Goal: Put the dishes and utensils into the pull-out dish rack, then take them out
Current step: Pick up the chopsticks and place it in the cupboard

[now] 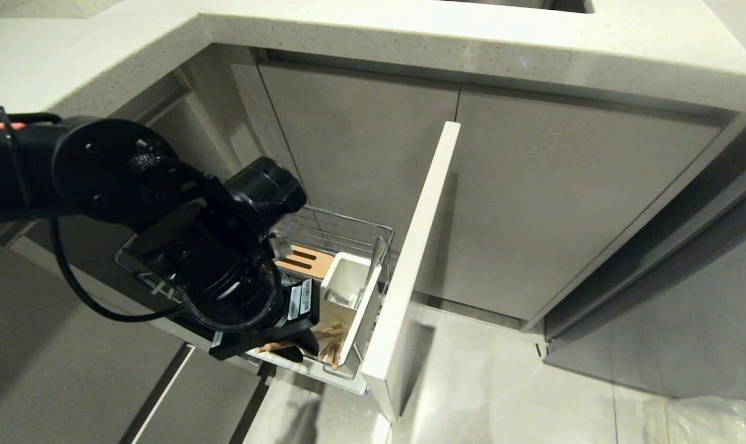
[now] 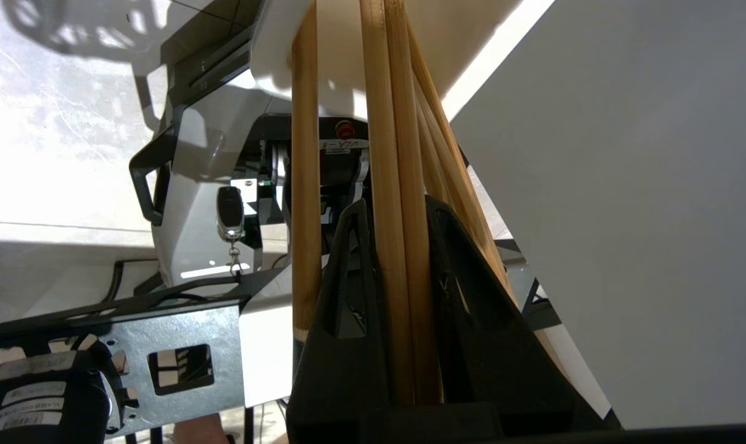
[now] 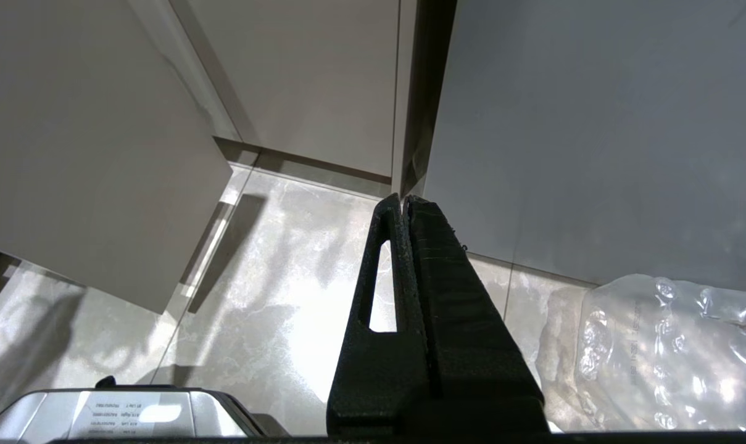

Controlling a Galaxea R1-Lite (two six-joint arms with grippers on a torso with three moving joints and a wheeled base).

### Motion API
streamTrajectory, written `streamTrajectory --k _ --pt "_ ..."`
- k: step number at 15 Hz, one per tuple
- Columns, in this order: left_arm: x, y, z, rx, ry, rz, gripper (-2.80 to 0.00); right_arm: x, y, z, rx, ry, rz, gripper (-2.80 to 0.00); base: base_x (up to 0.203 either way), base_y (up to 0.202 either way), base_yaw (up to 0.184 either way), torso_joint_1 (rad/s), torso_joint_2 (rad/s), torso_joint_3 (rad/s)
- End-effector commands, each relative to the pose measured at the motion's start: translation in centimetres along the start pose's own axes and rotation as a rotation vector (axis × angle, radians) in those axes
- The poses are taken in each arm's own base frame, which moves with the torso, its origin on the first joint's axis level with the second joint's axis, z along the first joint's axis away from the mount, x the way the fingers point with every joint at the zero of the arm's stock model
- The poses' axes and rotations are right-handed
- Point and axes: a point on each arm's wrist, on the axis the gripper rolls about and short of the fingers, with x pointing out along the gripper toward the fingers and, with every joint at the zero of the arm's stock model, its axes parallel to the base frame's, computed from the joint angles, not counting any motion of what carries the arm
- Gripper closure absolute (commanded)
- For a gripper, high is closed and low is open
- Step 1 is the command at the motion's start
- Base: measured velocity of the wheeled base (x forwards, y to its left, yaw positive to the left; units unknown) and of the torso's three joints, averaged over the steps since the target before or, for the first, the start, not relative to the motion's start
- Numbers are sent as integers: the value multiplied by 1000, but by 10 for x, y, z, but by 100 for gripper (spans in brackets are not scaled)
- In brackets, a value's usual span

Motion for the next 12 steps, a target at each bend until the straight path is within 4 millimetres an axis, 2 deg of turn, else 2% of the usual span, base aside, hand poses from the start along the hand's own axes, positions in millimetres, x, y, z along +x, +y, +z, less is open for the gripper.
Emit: streamTrajectory --k 1,12 --pt "5 1 4 -4 15 10 0 0 0 0 0 0 0 0 0 0 0 0 0 0" --pt "24 0 24 -25 35 -2 0 0 0 0 0 0 0 0 0 0 0 0 0 0"
